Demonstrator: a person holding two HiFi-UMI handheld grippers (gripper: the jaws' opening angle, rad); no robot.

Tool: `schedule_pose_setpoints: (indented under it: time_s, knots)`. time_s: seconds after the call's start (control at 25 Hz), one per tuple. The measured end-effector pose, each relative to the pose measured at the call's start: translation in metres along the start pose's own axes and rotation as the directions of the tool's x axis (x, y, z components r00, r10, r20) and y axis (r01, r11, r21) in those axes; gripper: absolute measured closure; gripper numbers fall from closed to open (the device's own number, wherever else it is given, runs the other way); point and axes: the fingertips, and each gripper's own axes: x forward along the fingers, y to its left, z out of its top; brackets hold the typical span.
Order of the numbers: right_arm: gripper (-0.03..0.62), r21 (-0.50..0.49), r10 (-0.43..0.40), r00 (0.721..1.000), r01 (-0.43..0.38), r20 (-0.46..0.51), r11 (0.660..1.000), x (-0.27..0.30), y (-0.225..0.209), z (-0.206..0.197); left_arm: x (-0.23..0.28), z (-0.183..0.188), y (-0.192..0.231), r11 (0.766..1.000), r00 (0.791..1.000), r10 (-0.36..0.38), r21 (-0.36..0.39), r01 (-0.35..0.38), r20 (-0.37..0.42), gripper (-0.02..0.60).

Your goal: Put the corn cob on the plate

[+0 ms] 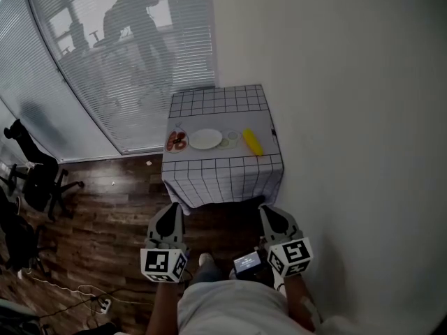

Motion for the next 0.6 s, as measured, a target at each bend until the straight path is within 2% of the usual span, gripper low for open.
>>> schedule_pose_setpoints:
  time_s: [0.16, 0.4, 0.6]
  knots:
    - [0.588, -0.054, 0.008, 1.0, -0.009, -0.009, 0.998, 0.012, -0.009, 0.0, 0.013, -0.001, 0.002, 1.0, 1.0, 0.004, 0.001, -0.004, 0.002, 0.574]
    - [0.588, -0.047, -0.007, 1.0, 0.007, -0.015, 0.999, 0.041, -0.028, 0.0, 0.046, -0.003, 0.011, 1.0, 1.0, -0.003, 0.002, 0.003, 0.002, 0.574]
    - [0.588, -0.053, -0.023, 1.0, 0.022, -0.021, 0.998, 0.079, -0.048, 0.004, 0.094, -0.006, 0.026, 1.0, 1.0, -0.027, -0.008, 0.027, 0.007, 0.574]
